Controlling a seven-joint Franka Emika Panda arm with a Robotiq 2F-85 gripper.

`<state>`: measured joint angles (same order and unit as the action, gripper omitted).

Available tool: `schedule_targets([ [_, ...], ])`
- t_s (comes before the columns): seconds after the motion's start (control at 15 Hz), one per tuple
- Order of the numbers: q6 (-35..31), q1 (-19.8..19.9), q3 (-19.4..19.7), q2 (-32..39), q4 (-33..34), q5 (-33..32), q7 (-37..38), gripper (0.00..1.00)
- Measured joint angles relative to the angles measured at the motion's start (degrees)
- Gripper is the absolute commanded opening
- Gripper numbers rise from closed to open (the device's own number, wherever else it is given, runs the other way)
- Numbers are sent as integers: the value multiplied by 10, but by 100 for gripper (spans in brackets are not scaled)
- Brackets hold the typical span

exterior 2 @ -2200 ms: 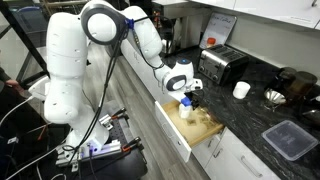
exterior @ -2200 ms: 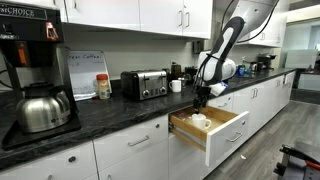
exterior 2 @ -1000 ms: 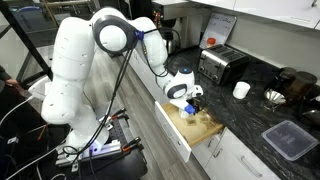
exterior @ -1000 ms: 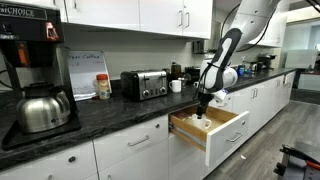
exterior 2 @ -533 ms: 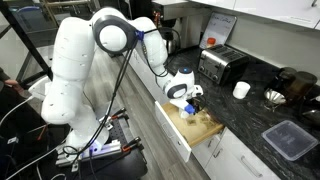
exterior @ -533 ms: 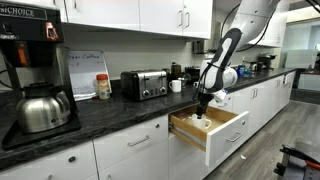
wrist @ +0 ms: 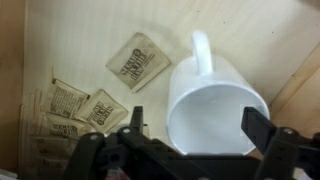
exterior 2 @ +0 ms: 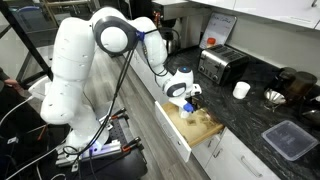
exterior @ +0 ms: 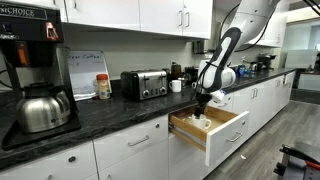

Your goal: Open the ajar drawer, remove the white mug from the drawer and place it on the countertop

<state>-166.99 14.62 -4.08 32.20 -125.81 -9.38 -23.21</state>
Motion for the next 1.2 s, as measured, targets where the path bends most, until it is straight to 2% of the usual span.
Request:
schedule_targets([
  [0.27,39,19,-16,3,14,8,-12,100],
  [0.67,79,39,-17,25,55,21,-52,100],
  [0.8,82,44,-18,42,73,25,-64,72],
  [1.2,104,54,-32,93,130,33,-77,30],
])
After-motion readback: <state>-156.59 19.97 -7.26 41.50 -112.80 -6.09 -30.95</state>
